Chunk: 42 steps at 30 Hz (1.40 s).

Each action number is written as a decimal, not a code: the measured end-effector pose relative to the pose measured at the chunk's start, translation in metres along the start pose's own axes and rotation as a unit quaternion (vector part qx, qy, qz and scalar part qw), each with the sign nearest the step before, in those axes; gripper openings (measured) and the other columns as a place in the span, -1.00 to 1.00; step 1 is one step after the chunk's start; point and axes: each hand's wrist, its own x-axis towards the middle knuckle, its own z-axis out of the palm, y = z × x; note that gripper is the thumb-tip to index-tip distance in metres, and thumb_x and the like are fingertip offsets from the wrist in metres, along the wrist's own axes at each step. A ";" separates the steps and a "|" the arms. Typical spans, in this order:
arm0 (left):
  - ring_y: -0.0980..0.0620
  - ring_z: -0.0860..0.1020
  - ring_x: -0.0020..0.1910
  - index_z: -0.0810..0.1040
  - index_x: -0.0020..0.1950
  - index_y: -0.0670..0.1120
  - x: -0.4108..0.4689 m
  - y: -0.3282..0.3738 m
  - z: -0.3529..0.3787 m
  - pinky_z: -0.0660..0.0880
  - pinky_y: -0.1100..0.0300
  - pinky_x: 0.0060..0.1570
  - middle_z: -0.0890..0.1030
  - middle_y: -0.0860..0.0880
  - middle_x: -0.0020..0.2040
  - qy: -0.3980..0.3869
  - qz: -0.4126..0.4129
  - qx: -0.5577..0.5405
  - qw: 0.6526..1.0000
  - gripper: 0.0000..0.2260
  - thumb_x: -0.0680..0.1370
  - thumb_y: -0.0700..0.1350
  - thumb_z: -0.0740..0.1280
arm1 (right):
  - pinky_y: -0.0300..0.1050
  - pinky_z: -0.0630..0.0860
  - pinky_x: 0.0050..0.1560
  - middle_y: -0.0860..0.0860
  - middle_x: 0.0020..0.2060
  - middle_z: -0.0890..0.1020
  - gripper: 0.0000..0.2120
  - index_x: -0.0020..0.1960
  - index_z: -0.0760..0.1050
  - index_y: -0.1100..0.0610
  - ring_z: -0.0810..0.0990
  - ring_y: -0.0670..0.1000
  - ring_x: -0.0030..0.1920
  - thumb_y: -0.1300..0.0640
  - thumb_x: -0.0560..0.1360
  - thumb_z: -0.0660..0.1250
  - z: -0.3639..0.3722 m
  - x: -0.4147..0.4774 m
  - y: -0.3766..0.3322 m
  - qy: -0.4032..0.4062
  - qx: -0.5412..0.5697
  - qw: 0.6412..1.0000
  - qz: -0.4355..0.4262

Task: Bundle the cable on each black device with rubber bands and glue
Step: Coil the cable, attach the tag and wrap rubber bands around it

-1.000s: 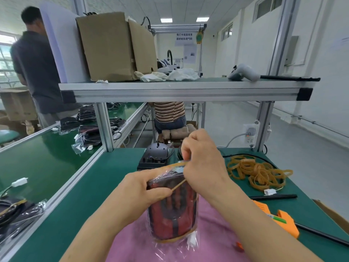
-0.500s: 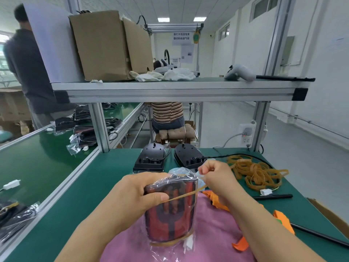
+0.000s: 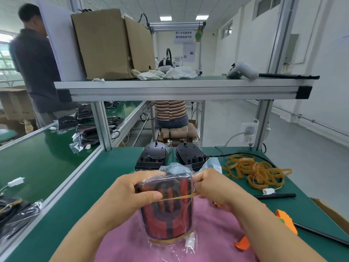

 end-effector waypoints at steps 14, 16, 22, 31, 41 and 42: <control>-0.02 0.68 -0.05 0.69 -0.01 -0.14 -0.021 -0.059 0.047 0.55 0.40 -0.16 0.74 -0.07 -0.10 0.153 -0.110 -0.207 0.960 -0.73 0.43 -0.46 0.42 | -0.23 0.59 -0.33 0.10 -0.29 0.72 -0.52 -0.35 0.69 0.14 0.68 -0.07 -0.33 0.47 0.52 0.13 -0.001 -0.007 0.027 0.048 0.171 0.984 0.023; 0.12 0.67 -0.06 0.69 0.02 -0.05 -0.016 -0.056 0.052 0.52 0.45 -0.16 0.74 0.01 -0.07 0.164 -0.104 -0.199 0.960 -0.72 0.48 -0.40 0.40 | -0.18 0.62 -0.23 0.13 -0.22 0.73 -0.58 -0.28 0.71 0.16 0.70 -0.03 -0.24 0.46 0.51 0.17 0.000 -0.006 0.031 0.050 0.172 0.984 0.024; 0.15 0.67 -0.11 0.67 -0.04 0.01 0.005 -0.032 0.050 0.53 0.40 -0.17 0.72 -0.02 -0.10 0.120 -0.059 -0.193 0.972 -0.82 0.57 -0.24 0.32 | -0.11 0.63 -0.21 0.18 -0.17 0.73 -0.67 -0.20 0.68 0.28 0.68 0.04 -0.19 0.44 0.50 0.16 0.005 0.006 0.031 0.046 0.193 0.979 0.038; -0.06 0.66 0.09 0.65 0.11 0.04 0.018 -0.018 0.037 0.61 0.18 0.00 0.70 -0.07 0.09 0.083 -0.005 -0.255 0.963 -0.76 0.46 -0.13 0.48 | 0.04 0.52 0.20 0.04 0.10 0.70 -0.50 0.17 0.66 0.05 0.65 0.06 0.13 -0.15 0.66 0.00 0.017 0.000 0.013 -0.034 0.377 0.925 -0.019; 0.13 0.64 -0.04 0.49 0.10 0.20 0.003 -0.015 0.033 0.55 0.33 -0.08 0.64 0.16 0.05 0.129 0.084 -0.047 0.987 -0.60 0.35 -0.02 0.54 | 0.11 0.56 0.01 0.13 -0.11 0.65 -0.77 -0.04 0.62 0.17 0.62 0.12 -0.04 0.08 0.60 0.24 0.042 0.021 0.008 0.056 0.390 0.909 -0.136; 0.17 0.64 0.00 0.47 0.10 0.20 0.001 -0.019 0.036 0.53 0.37 -0.04 0.62 0.22 0.09 0.133 0.092 -0.014 0.987 -0.59 0.35 -0.03 0.55 | 0.19 0.53 0.10 0.15 -0.09 0.63 -0.80 -0.05 0.62 0.18 0.60 0.14 0.00 0.10 0.58 0.26 0.046 0.022 0.011 0.063 0.379 0.913 -0.140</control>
